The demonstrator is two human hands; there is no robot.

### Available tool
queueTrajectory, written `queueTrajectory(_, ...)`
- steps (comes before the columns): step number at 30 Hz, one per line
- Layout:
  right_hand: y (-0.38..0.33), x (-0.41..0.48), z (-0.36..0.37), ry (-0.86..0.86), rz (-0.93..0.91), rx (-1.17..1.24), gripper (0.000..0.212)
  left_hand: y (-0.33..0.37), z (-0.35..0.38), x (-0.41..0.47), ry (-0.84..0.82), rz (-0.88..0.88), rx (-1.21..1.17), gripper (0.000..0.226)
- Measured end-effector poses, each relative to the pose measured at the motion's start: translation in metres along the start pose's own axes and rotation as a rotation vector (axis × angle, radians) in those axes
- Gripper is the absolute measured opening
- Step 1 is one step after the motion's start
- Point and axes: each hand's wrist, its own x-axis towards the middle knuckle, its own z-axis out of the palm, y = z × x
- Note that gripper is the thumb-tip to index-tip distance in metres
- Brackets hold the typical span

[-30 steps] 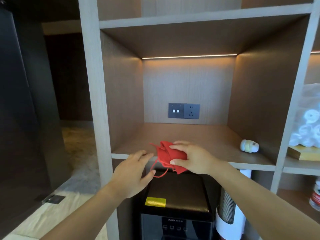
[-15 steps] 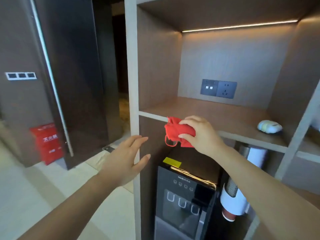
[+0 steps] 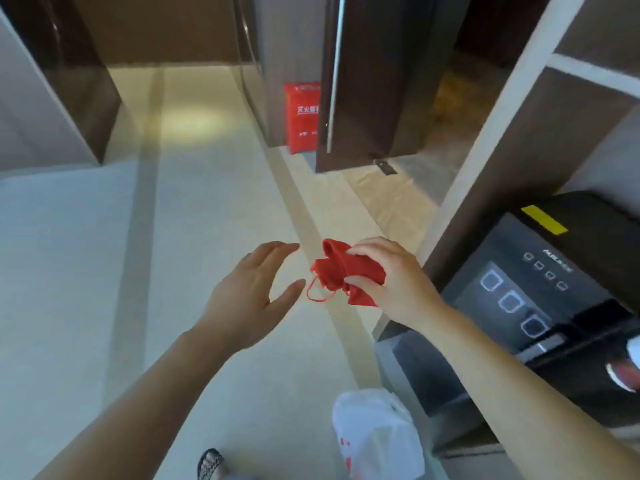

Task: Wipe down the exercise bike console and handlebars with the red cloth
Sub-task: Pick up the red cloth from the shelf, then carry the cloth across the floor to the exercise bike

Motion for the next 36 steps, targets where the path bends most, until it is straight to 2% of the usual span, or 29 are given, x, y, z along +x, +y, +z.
queueTrajectory(5, -0.062, 0.044, 0.097, -0.177, -0.090, 0.037, 0.034, -0.096, -0.032, -0.071, -0.011, -0.226, 0.048, 0.057)
queueTrajectory(10, -0.159, 0.100, 0.217, -0.367, -0.233, 0.053, 0.034, -0.201, -0.077, -0.143, 0.019, -0.503, 0.040, 0.055)
queueTrajectory(16, -0.282, 0.149, 0.351, -0.589, -0.418, 0.148, 0.033, -0.300, -0.137, -0.224, 0.121, -0.794, 0.152, 0.057)
queueTrajectory(21, -0.347, 0.185, 0.427, -0.736, -0.553, 0.158, 0.033, -0.361, -0.171, -0.264, 0.200, -0.991, 0.175, 0.057)
queueTrajectory(27, -0.389, 0.258, 0.503, -0.818, -0.619, 0.165, 0.033, -0.446, -0.201, -0.241, 0.298, -1.122, 0.068, 0.057)
queueTrajectory(36, -0.434, 0.449, 0.579, -0.750, -0.542, 0.205, 0.031, -0.621, -0.281, -0.118, 0.238, -1.103, -0.008, 0.055)
